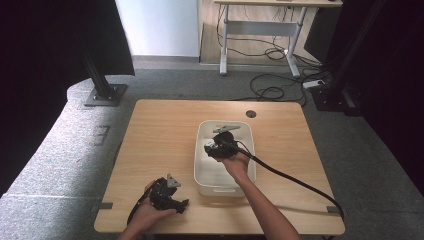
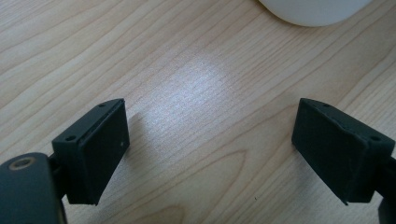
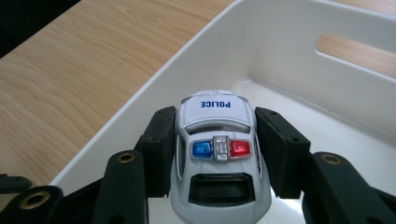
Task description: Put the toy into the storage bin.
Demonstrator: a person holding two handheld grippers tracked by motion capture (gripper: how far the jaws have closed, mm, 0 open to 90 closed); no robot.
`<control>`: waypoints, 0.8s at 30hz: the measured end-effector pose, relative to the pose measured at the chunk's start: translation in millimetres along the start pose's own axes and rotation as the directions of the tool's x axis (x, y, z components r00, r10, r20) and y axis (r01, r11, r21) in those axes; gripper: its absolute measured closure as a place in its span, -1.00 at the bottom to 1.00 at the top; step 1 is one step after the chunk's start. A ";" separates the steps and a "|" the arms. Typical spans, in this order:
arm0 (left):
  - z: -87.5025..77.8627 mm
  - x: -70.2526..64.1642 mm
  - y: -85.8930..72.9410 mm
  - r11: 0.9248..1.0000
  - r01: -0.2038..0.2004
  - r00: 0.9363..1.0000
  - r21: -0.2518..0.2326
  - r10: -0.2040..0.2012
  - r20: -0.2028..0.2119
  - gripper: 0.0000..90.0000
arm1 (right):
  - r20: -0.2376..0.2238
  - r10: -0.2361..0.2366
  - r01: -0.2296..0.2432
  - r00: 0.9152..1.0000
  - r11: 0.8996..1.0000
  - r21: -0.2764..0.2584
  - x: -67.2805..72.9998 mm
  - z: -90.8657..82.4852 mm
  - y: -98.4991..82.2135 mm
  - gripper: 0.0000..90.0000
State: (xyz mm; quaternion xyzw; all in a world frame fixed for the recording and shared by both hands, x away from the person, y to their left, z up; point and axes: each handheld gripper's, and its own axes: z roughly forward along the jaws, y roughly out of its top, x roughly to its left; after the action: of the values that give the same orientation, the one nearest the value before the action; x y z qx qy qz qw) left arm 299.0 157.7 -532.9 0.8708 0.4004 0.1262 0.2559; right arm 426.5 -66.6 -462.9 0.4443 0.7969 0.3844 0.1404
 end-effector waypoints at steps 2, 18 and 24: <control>0.0 0.0 0.0 1.000 0.000 1.000 0.000 0.000 0.000 -0.74 | 0.002 0.007 -0.007 1.000 1.000 0.010 -1.0 2.9 -0.2 0.12; 0.3 -0.5 0.4 1.000 -0.002 1.000 0.000 0.002 0.004 -0.74 | 0.020 0.031 -0.032 0.999 0.997 0.070 -8.6 27.1 -2.5 0.12; 0.5 -0.4 0.4 1.000 -0.001 1.000 0.000 0.001 0.004 -0.74 | 0.031 0.015 -0.017 0.999 0.996 0.087 -6.7 31.9 -5.6 0.12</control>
State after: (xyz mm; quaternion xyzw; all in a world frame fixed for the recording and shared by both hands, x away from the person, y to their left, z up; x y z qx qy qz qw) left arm 299.2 157.0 -533.1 0.8713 0.3992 0.1246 0.2568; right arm 444.9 -58.2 -489.0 0.4622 0.8071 0.3436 0.1300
